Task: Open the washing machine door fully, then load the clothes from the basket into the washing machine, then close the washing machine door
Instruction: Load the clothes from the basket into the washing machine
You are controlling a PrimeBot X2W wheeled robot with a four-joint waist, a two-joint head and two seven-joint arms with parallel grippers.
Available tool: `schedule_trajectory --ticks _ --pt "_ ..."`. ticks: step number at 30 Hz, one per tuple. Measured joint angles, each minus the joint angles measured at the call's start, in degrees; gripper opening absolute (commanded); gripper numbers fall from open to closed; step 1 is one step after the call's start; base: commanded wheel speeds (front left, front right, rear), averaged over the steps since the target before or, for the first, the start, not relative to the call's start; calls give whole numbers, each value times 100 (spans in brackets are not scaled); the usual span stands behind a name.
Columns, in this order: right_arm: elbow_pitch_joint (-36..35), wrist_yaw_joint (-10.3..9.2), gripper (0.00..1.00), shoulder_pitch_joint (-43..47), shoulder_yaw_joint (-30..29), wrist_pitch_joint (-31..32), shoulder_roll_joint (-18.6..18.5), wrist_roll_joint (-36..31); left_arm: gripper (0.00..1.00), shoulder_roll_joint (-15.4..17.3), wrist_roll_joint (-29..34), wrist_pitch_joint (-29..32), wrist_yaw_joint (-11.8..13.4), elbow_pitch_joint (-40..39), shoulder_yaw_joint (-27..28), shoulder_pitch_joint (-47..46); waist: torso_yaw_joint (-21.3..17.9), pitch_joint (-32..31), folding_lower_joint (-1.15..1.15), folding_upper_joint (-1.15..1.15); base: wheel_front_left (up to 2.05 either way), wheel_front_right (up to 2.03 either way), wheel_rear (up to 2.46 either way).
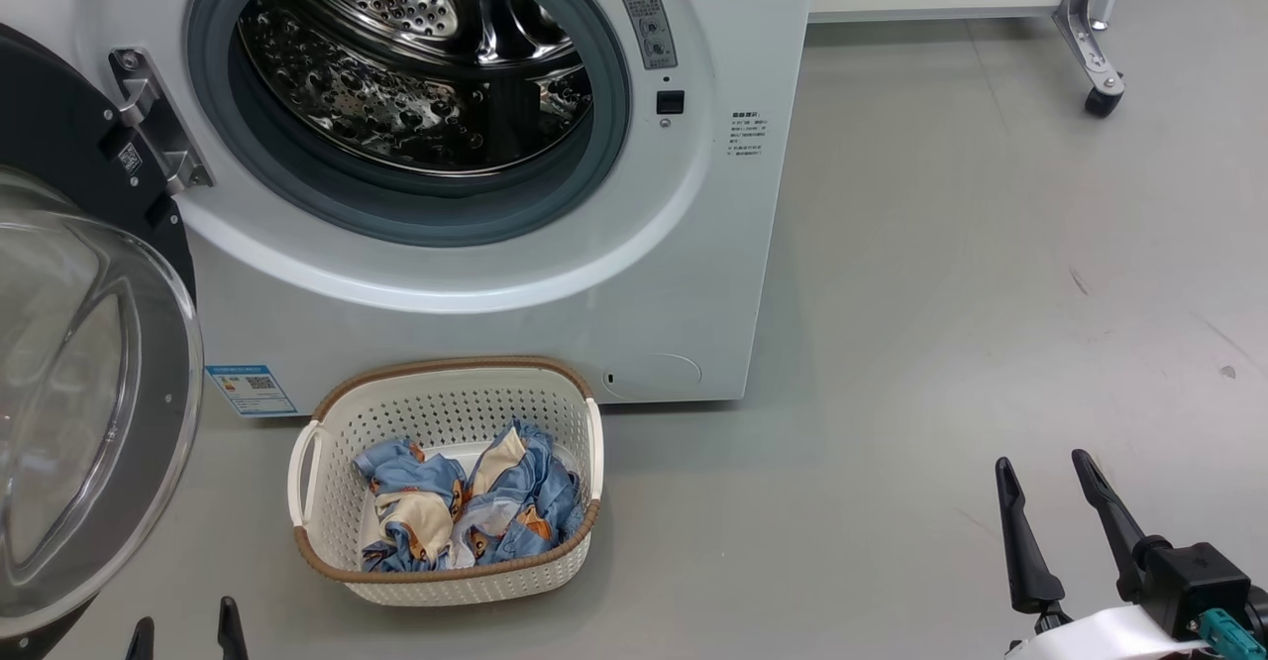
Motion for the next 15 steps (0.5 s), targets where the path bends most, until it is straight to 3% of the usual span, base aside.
schedule_trajectory --ticks 15 --pt "-1 1 100 -1 -15 0 2 0 100 -2 148 0 -57 154 220 -48 16 55 0 0 95 -95 0"
